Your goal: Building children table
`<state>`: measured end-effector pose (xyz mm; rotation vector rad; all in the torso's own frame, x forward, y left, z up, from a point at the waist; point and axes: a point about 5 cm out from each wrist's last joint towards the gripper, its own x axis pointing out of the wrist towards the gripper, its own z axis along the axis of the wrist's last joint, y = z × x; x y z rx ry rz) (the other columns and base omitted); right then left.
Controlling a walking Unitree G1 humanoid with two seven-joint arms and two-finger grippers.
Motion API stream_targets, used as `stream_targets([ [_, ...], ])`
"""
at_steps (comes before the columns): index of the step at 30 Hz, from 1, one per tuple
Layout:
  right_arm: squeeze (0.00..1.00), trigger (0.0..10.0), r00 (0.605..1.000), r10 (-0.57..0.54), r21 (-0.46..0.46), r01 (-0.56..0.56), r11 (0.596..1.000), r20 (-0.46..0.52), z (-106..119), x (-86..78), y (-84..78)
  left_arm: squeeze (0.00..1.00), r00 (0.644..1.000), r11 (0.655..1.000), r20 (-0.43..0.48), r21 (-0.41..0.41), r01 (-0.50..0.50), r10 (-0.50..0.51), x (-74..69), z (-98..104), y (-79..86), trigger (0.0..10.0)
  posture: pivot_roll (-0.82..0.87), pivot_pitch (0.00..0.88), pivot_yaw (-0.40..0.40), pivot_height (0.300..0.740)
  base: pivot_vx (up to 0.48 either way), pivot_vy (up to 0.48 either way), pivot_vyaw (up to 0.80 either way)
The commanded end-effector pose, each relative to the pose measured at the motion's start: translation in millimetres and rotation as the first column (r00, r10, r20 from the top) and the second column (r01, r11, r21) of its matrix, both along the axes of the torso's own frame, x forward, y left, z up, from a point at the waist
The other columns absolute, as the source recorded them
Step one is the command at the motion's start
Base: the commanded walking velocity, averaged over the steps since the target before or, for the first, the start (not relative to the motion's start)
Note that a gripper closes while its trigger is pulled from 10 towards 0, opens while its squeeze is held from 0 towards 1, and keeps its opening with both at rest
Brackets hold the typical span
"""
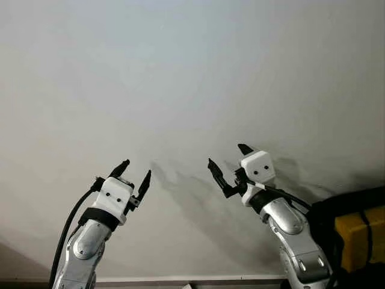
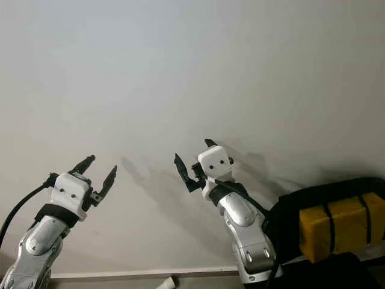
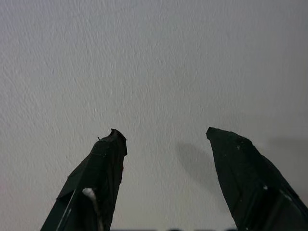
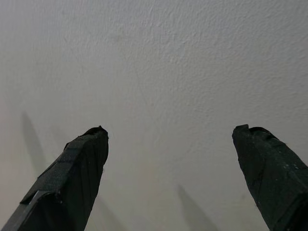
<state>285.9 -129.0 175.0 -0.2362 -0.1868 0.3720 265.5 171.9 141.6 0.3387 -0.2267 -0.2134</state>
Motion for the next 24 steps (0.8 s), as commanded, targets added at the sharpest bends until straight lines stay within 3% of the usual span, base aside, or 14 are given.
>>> stream_targets([
  [1, 0.0, 10.0, 1.0, 0.002, -0.016, -0.002, 1.0, 0.006, 0, -0.4, 0.4, 0.0, 1.0, 1.0, -0.005, -0.006, 0.0, 0.0, 1.7, -3, -2.8, 10.0, -0.19, 0.0, 0.051, 0.74, 0.0, 0.0, 0.0],
  [6, 0.0, 10.0, 1.0, -0.008, -0.028, 0.008, 1.0, 0.003, -1, -3.5, -4.5, 0.0, 0.999, 0.999, -0.003, -0.011, 0.032, -0.032, 5.0, -4, -14.5, 10.0, -0.19, 0.0, 0.045, 0.74, 0.0, 0.0, 0.0],
  [11, 0.0, 10.0, 0.998, 0.068, -0.024, -0.068, 0.997, -0.016, -5, 1.6, 12.6, 0.0, 0.999, 0.999, 0.023, 0.018, -0.042, 0.041, -1.5, 2, 1.0, 10.0, -0.06, 0.0, -0.064, 0.74, 0.0, 0.0, 0.0],
  [13, 0.0, 10.0, 0.997, 0.081, -0.021, -0.081, 0.996, -0.018, -5, 3.3, 15.3, 0.0, 0.998, 0.998, 0.026, 0.025, -0.06, 0.059, -3.8, 3, 4.9, 10.0, -0.06, 0.0, -0.064, 0.74, 0.0, 0.0, 0.0],
  [15, 0.0, 10.0, 0.991, 0.131, -0.029, -0.131, 0.991, -0.016, -4, 9.4, 24.6, 0.0, 0.993, 0.993, 0.026, 0.026, -0.116, 0.116, -12.9, 0, 14.7, 10.0, 0.0, 0.0, -0.118, 0.74, 0.0, 0.0, 0.0],
  [19, 0.0, 10.0, 0.986, 0.164, -0.039, -0.164, 0.986, 0.003, 2, 17.6, 30.1, 0.0, 0.991, 0.99, 0.006, 0.019, -0.137, 0.137, -24.6, -8, 11.8, 10.0, 0.0, 0.0, -0.117, 0.74, 0.0, 0.0, 0.0],
  [24, 0.0, 10.0, 0.991, 0.132, -0.029, -0.132, 0.991, 0.001, 1, 17.5, 24.7, 0.0, 0.994, 0.994, 0.004, 0.018, -0.111, 0.111, -21.1, -7, 6.4, 10.0, -0.01, 0.0, -0.09, 0.74, 0.0, 0.0, 0.0],
])
